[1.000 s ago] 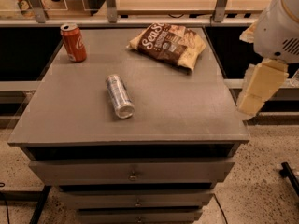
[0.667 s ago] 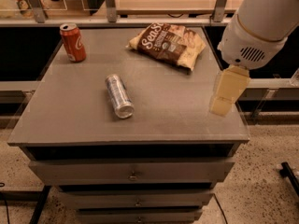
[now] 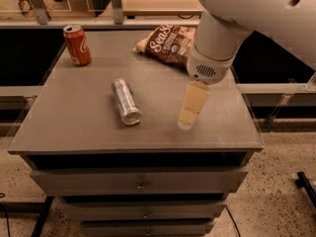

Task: Place redbull can upright

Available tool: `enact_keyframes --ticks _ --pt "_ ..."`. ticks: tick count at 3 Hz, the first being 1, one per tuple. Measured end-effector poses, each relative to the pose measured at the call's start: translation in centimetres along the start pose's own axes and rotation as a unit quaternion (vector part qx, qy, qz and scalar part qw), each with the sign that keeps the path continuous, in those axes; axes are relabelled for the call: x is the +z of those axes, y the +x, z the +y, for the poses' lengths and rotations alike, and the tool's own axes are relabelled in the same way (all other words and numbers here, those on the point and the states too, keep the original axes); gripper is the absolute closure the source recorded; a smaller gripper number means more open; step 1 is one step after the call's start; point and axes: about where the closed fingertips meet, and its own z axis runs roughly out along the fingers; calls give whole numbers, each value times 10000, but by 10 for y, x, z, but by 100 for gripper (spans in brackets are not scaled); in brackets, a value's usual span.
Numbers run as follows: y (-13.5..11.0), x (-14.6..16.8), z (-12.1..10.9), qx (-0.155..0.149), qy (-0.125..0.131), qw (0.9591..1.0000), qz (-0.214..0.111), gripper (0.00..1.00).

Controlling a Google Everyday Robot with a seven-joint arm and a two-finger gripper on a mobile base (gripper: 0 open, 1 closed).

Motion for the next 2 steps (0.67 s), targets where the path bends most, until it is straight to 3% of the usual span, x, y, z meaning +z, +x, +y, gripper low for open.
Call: enact_keyframes --ticks 1,2 --pt "0 0 0 0 0 10000 0 0" --pt "-10 5 -5 374 -80 9993 49 0"
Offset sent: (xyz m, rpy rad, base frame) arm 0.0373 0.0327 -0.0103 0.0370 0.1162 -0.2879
